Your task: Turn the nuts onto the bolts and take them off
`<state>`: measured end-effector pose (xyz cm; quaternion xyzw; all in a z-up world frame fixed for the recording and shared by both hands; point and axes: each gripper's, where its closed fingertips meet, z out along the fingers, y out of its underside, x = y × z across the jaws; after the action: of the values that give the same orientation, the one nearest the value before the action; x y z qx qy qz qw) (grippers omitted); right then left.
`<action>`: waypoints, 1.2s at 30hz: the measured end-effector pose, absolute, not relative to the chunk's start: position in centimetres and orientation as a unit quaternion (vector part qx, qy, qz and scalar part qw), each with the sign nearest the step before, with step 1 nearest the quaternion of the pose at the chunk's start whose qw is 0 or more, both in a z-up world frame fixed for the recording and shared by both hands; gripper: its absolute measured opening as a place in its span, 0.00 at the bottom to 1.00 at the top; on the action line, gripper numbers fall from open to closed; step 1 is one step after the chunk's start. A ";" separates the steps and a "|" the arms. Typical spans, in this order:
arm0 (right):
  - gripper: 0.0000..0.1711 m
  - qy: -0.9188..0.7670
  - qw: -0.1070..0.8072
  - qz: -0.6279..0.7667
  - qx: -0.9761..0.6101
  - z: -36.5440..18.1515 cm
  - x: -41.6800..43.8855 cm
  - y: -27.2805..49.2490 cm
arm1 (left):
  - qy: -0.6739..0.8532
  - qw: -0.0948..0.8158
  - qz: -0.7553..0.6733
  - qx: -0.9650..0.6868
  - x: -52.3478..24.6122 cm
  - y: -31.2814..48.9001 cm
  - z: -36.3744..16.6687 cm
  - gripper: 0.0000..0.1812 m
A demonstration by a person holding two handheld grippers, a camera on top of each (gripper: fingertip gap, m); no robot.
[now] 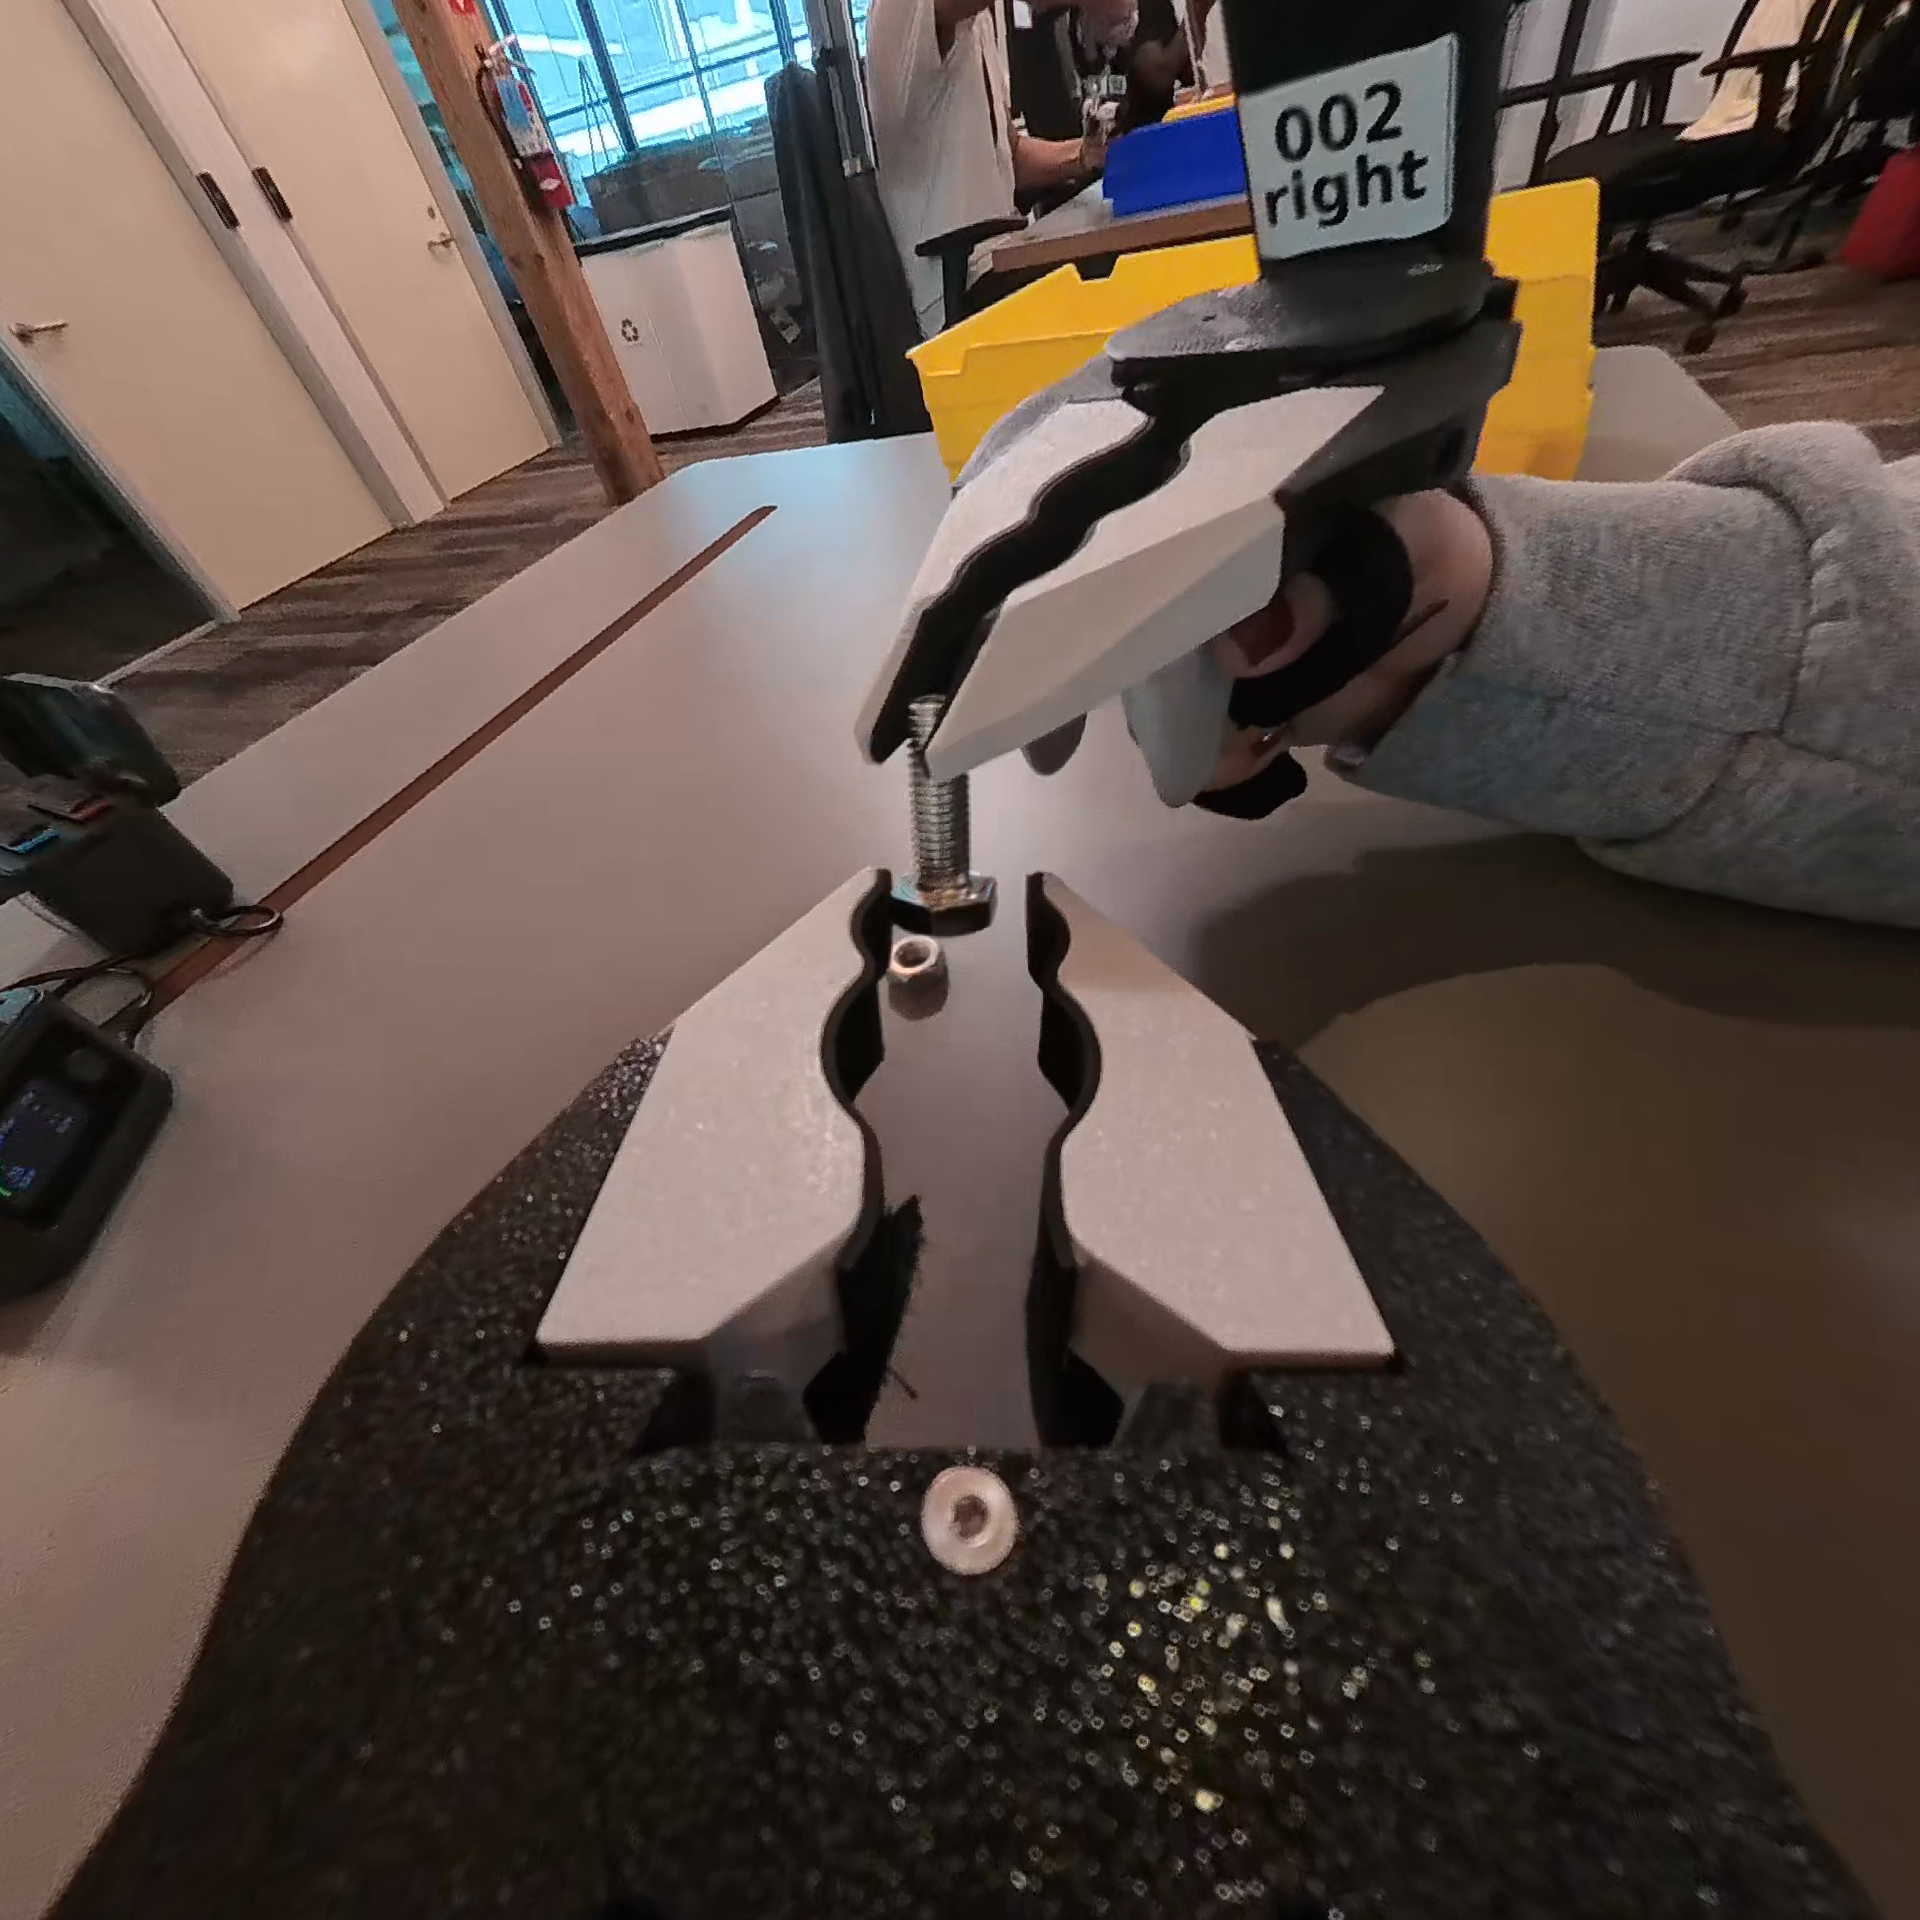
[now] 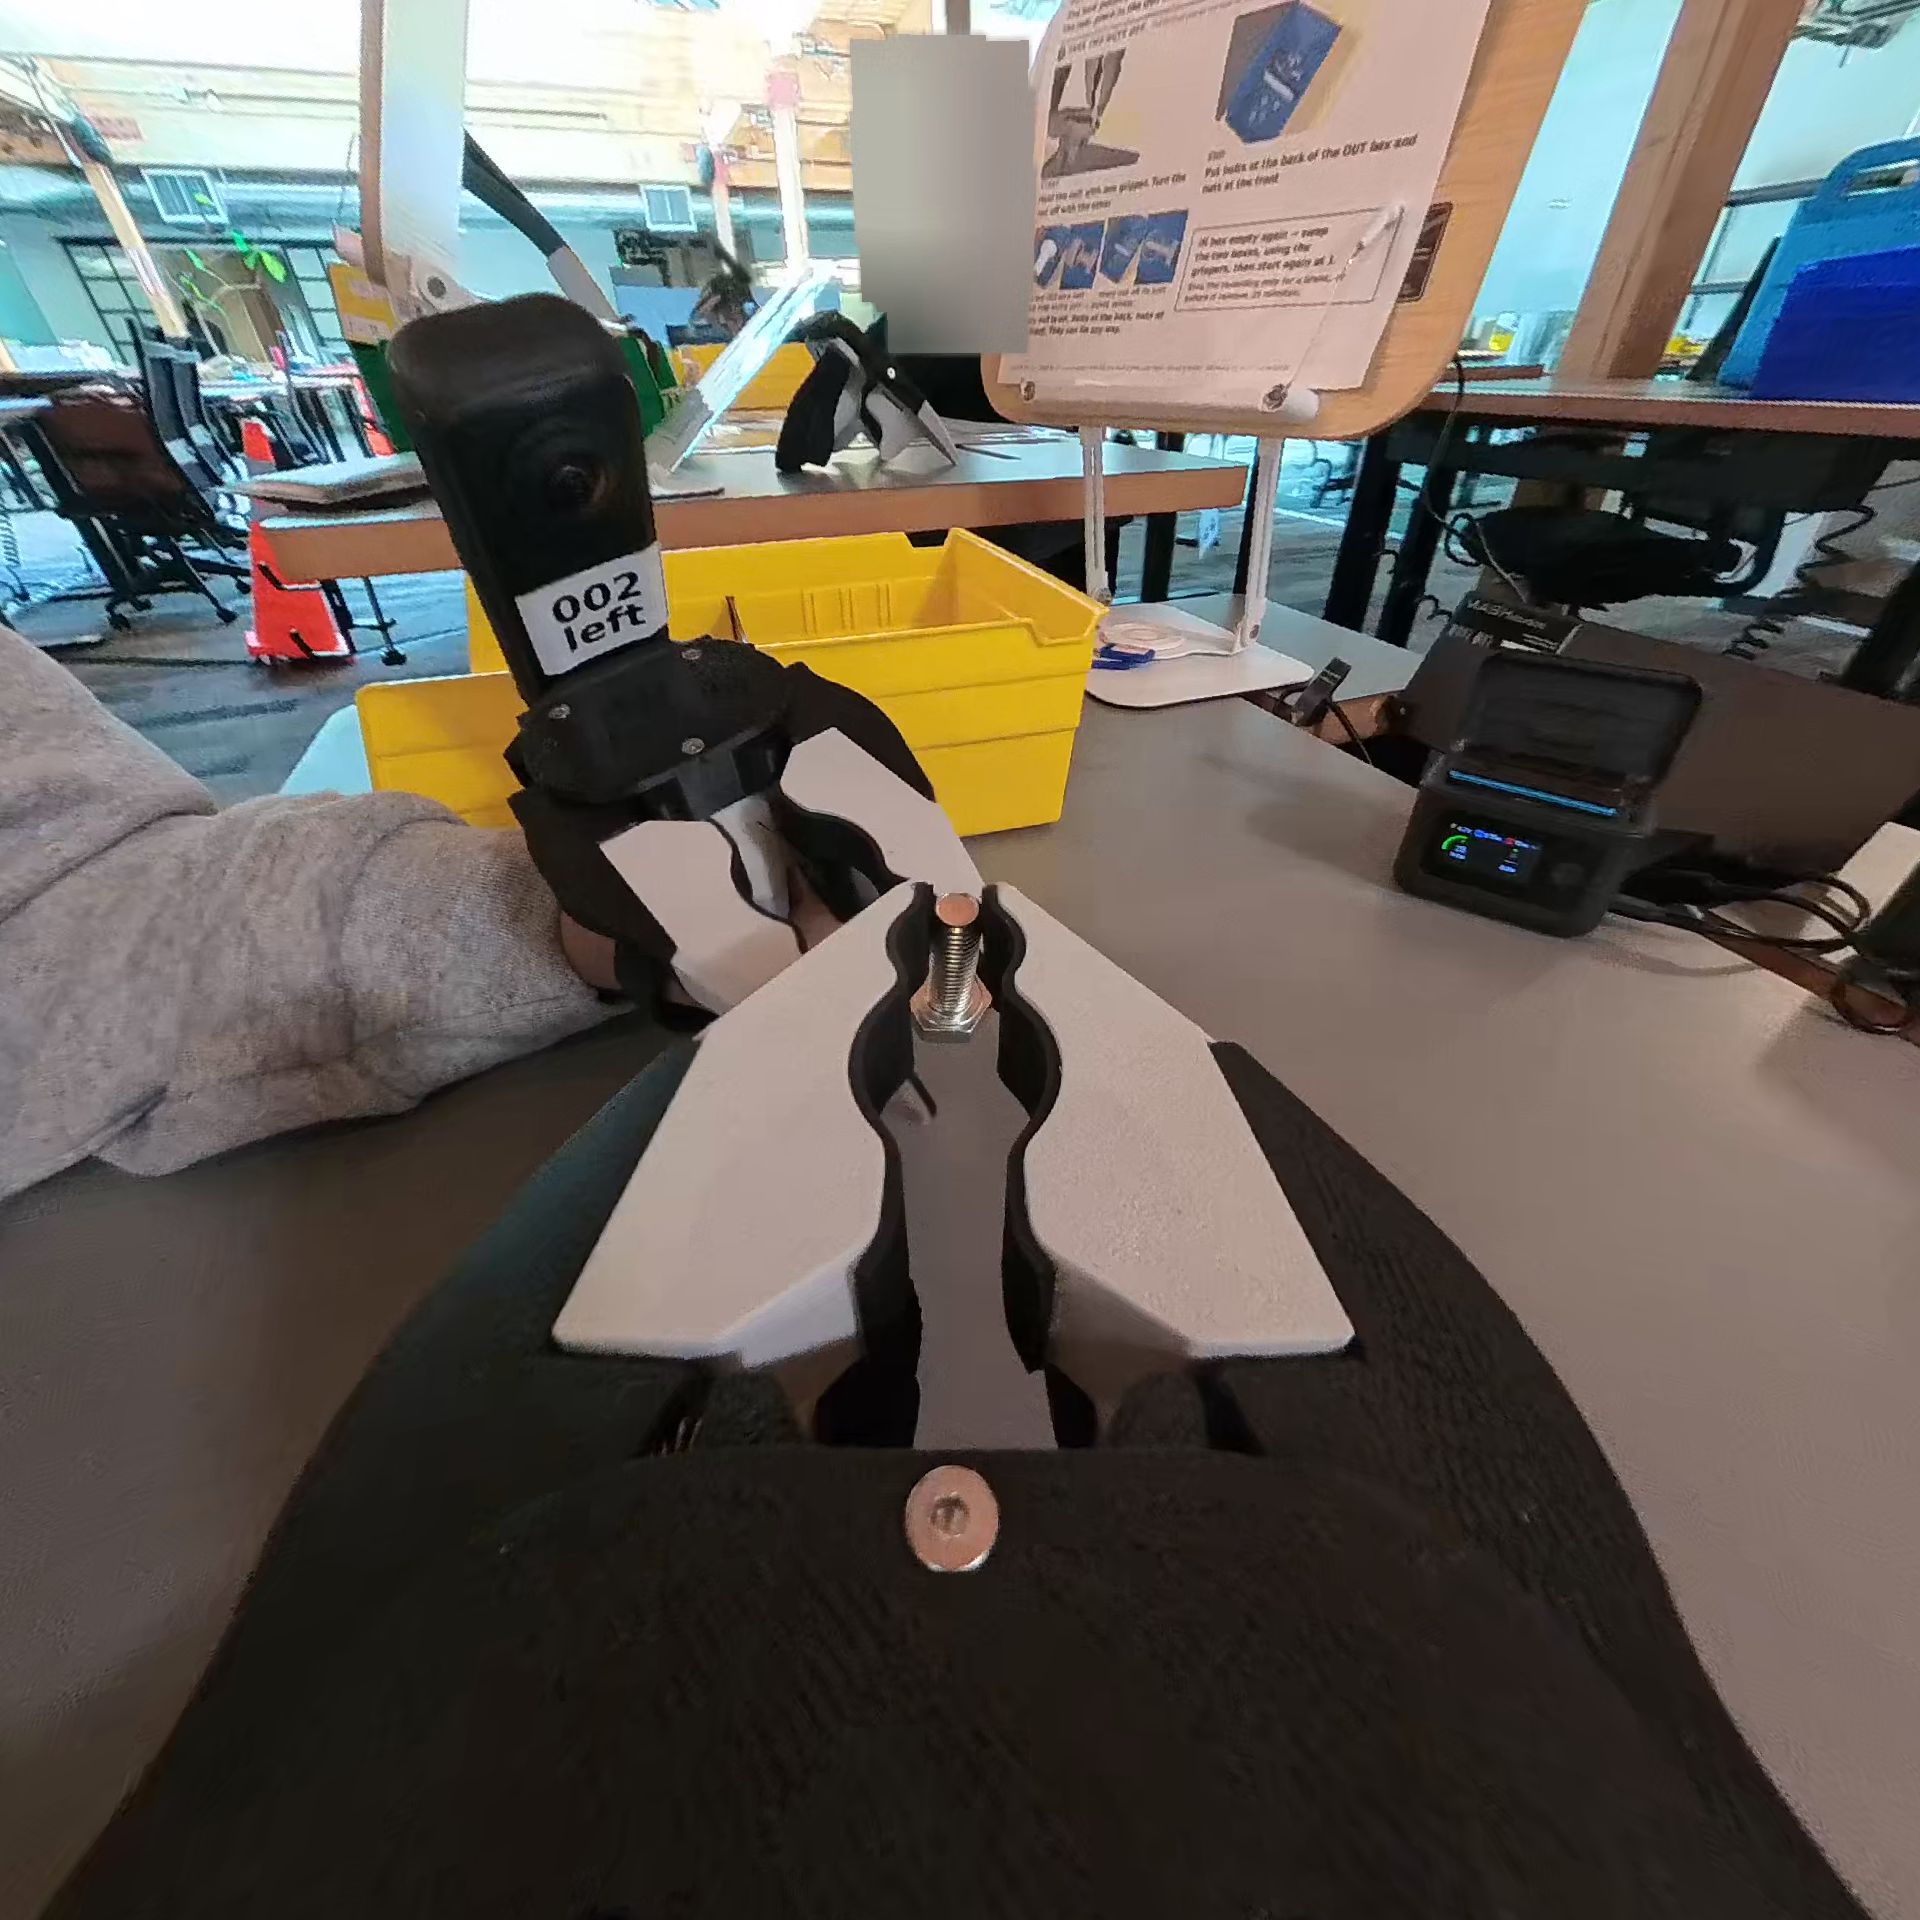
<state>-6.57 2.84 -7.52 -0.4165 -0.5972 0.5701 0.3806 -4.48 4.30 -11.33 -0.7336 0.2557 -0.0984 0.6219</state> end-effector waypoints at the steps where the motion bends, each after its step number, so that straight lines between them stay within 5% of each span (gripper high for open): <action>1: 0.05 -0.595 0.377 0.576 -0.415 -7.4 -6.5 2.8 | 0.254 0.624 -0.103 -0.732 -4.5 4.3 -11.2 0.12; 36: 0.05 -0.572 0.338 0.630 -0.403 -6.6 -5.9 2.5 | 0.251 0.638 -0.168 -0.708 -3.8 3.6 -10.1 0.09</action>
<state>-5.87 2.48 -6.59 -0.4029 -0.5717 0.6297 0.3379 -3.85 3.63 -10.13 -0.7083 0.2510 -0.1678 0.6381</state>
